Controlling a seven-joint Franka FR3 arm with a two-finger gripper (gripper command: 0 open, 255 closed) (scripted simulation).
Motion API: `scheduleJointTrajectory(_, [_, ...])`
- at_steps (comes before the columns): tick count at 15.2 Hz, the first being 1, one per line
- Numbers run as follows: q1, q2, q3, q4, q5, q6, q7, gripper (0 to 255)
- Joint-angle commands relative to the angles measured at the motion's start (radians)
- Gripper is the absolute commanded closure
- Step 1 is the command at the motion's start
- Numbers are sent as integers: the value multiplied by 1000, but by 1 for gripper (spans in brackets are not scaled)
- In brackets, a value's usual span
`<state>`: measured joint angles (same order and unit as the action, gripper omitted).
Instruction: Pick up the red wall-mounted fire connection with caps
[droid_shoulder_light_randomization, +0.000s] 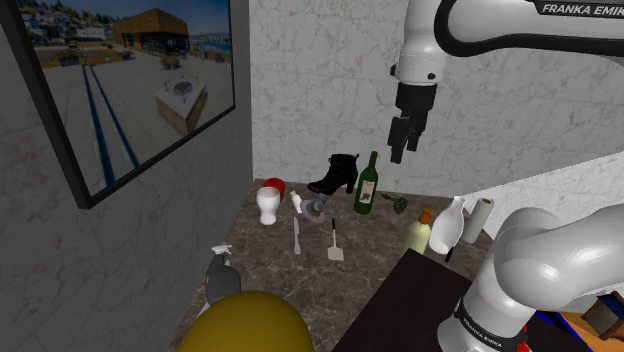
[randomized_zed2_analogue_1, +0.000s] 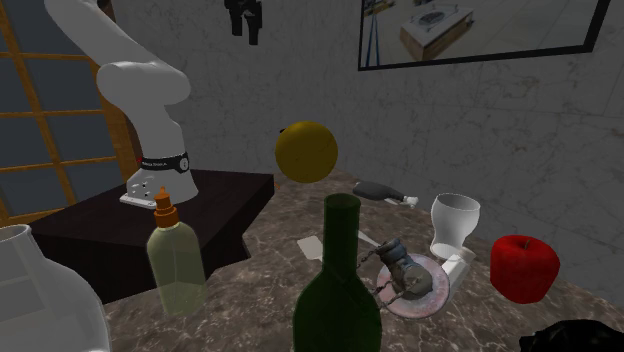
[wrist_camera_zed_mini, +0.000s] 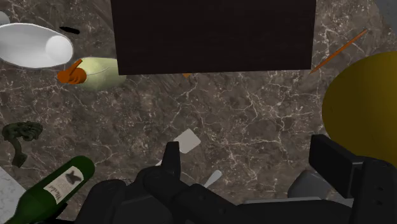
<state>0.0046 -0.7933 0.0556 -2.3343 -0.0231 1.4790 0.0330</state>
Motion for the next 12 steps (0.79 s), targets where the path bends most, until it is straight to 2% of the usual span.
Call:
scheduleJointTrajectory(1, [0, 0, 0, 0, 0, 0, 0, 0])
scheduleJointTrajectory(7, [-28, 44, -4, -158, -26, 267, 33, 0])
scheduleJointTrajectory(12, [-58, 135, -8, -248, -53, 501, 66, 0])
